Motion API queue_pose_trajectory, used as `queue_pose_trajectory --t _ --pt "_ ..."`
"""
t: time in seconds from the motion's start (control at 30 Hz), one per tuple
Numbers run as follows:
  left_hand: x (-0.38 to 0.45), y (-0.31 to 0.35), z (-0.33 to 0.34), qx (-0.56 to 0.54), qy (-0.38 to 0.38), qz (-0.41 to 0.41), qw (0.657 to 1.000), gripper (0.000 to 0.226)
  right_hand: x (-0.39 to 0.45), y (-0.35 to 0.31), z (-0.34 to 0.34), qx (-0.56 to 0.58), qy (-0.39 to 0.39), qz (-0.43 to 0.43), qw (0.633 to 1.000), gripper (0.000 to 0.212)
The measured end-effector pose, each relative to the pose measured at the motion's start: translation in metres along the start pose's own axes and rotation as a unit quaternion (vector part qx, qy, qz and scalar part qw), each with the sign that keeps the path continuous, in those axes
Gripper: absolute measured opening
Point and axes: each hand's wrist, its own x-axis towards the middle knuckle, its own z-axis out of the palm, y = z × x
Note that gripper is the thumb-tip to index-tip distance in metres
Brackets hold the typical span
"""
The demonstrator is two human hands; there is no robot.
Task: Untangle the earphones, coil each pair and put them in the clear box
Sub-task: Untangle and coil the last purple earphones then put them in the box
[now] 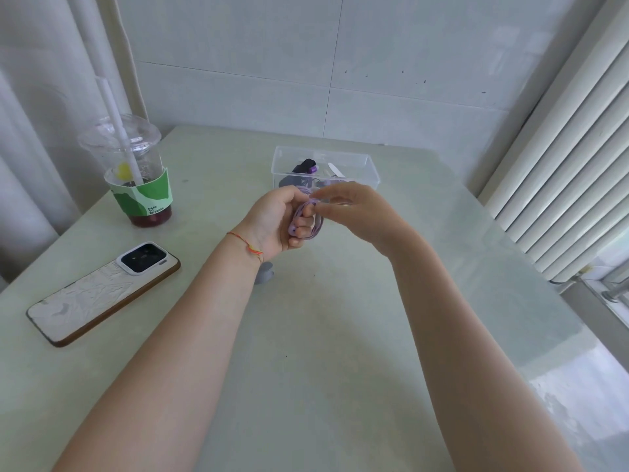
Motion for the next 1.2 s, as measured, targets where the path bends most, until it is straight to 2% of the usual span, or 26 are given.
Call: queue_pose_trajectory --t 0.13,0.33,0.5,0.63,0.73,0.87,1.07,1.2 --pt "0.004 0.0 0.006 0.019 0.032 0.011 0.999 0.04 0.002 0.005 0.004 0.032 0.003 0.017 0.999 0.01" --pt "0.003 -0.001 0.014 -0.056 0.055 0.082 0.994 0.038 -0.002 0.003 0.008 0.146 0.015 0.03 0.989 0.014" --pt "0.001 -0.001 0.018 -0.05 0.081 0.091 0.991 0.037 -0.005 0.003 0.013 0.147 0.042 0.032 0.988 0.022" --pt "-0.006 -0.004 0.025 -0.052 0.11 0.096 0.988 0.036 -0.013 0.006 0.022 0.154 0.082 0.027 0.984 0.016" --pt "-0.012 -0.008 0.026 -0.078 0.071 0.093 0.99 0.037 -0.019 0.008 0.03 0.177 0.075 0.02 0.981 0.008" --pt "-0.02 -0.01 0.019 -0.08 0.047 0.075 0.993 0.037 -0.025 0.008 0.034 0.199 0.052 0.002 0.979 0.016" --pt "-0.024 -0.028 0.015 -0.043 0.08 0.063 0.994 0.036 -0.032 0.021 0.036 0.175 0.044 0.015 0.983 0.012" --pt "-0.019 -0.038 0.023 0.03 0.172 0.12 0.977 0.034 -0.034 0.026 0.039 0.147 0.059 0.012 0.987 0.015"
